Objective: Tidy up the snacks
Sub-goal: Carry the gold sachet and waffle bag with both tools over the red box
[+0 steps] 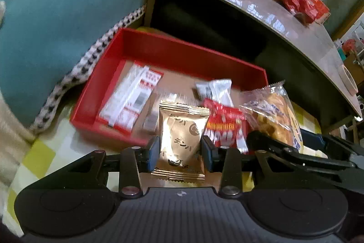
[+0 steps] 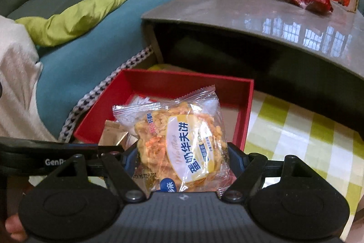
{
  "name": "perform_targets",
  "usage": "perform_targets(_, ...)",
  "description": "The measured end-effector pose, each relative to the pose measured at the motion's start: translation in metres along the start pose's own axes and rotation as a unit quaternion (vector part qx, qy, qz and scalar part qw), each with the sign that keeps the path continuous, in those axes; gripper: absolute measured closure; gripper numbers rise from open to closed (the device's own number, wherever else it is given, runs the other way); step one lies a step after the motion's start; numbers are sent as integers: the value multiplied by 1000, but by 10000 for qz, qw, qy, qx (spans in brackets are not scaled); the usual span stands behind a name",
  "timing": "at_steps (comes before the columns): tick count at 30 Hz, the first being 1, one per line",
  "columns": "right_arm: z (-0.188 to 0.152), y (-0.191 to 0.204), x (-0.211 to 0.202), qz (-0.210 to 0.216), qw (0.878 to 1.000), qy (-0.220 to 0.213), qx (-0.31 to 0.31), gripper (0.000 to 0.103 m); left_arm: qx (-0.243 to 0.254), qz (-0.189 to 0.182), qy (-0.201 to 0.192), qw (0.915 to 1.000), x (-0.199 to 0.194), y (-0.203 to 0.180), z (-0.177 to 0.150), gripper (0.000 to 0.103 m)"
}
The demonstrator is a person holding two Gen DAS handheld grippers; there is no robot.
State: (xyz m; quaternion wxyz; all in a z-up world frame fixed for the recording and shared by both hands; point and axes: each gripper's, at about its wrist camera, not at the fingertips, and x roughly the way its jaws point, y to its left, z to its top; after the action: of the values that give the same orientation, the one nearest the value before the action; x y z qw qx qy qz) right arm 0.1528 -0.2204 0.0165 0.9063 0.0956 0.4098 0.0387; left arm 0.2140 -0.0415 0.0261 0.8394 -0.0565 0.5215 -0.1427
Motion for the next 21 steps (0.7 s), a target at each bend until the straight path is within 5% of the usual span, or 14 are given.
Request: perform_targets(21, 24, -12, 61, -148, 9996, 183, 135, 19, 129, 511, 17, 9986, 55, -3, 32, 56)
